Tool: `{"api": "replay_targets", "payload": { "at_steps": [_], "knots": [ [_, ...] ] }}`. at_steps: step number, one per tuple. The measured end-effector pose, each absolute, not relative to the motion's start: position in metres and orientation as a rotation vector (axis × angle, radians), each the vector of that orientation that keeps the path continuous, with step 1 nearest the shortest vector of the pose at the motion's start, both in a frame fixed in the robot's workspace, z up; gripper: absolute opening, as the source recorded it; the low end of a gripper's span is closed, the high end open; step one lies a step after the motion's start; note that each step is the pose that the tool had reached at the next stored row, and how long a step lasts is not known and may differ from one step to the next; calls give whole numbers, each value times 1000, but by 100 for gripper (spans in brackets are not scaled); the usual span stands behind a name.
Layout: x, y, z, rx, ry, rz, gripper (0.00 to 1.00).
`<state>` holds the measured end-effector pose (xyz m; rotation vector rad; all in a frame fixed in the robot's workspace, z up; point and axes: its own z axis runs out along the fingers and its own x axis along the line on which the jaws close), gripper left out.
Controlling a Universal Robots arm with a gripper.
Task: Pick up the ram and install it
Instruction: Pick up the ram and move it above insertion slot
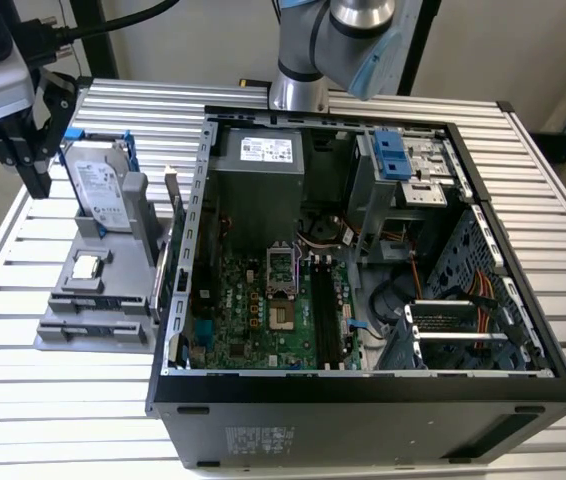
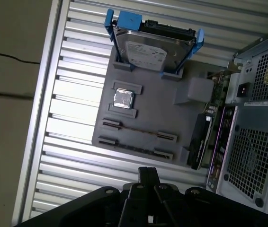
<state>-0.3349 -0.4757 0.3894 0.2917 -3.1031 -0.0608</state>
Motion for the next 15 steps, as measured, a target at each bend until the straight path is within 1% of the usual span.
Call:
{"api": "replay_targets", "payload": {
  "at_steps": [15],
  "knots": [
    [-335,-476,389,405,-3089,-59,0]
  ]
}}
